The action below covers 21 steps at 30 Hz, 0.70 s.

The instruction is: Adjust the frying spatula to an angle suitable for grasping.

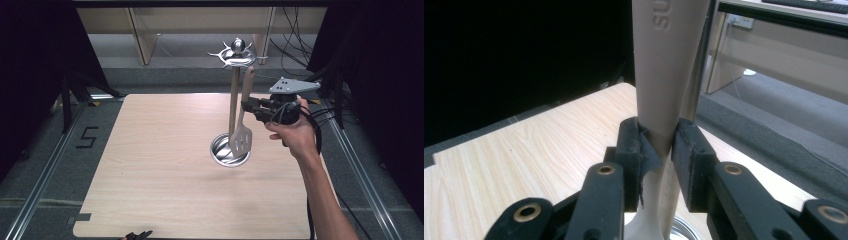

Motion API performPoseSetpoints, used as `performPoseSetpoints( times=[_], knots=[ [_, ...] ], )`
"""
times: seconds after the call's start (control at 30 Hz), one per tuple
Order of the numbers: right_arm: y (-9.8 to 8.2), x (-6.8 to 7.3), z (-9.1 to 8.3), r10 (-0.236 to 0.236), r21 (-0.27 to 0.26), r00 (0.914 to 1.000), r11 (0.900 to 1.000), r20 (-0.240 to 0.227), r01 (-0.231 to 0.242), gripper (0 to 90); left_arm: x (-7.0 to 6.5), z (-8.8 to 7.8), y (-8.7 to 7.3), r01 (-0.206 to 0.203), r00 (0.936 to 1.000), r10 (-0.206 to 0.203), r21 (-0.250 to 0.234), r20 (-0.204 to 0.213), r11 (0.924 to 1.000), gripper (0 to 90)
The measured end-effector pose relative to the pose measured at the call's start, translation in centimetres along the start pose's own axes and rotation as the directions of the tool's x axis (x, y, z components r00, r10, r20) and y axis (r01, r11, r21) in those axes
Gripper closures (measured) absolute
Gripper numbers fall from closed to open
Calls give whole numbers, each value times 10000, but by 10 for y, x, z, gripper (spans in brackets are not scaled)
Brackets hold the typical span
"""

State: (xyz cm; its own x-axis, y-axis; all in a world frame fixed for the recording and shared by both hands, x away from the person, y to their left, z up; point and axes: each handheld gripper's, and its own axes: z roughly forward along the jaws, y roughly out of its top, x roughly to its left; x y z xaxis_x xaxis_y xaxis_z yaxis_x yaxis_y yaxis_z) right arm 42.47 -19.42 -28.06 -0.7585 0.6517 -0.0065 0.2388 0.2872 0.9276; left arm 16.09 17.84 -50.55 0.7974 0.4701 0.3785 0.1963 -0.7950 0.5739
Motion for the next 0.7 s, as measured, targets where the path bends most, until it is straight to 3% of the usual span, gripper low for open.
performPoseSetpoints(
  times=[0.13,0.23,0.33,0.47,0.7],
  knots=[
    [-1,1,1,164,-41,9998,9999,-122,-165,750,0,0,0,12,10000,-12,-3,-14,10000,179],
    [0,1,0,-96,-92,10000,9999,24,96,746,0,0,0,9,10000,-9,-12,-17,10000,179],
    [-2,3,-2,264,-182,9996,9995,-95,-266,723,0,0,0,-4,10000,4,-4,6,10000,179],
    [-3,2,-5,101,-499,9999,9987,-15,-102,698,0,0,0,-1,10000,1,16,-23,10000,179],
    [-12,3,-17,380,-633,9993,9973,-14,-380,648,-2,1,0,13,9998,-13,-1,-179,10000,179]
  ],
)
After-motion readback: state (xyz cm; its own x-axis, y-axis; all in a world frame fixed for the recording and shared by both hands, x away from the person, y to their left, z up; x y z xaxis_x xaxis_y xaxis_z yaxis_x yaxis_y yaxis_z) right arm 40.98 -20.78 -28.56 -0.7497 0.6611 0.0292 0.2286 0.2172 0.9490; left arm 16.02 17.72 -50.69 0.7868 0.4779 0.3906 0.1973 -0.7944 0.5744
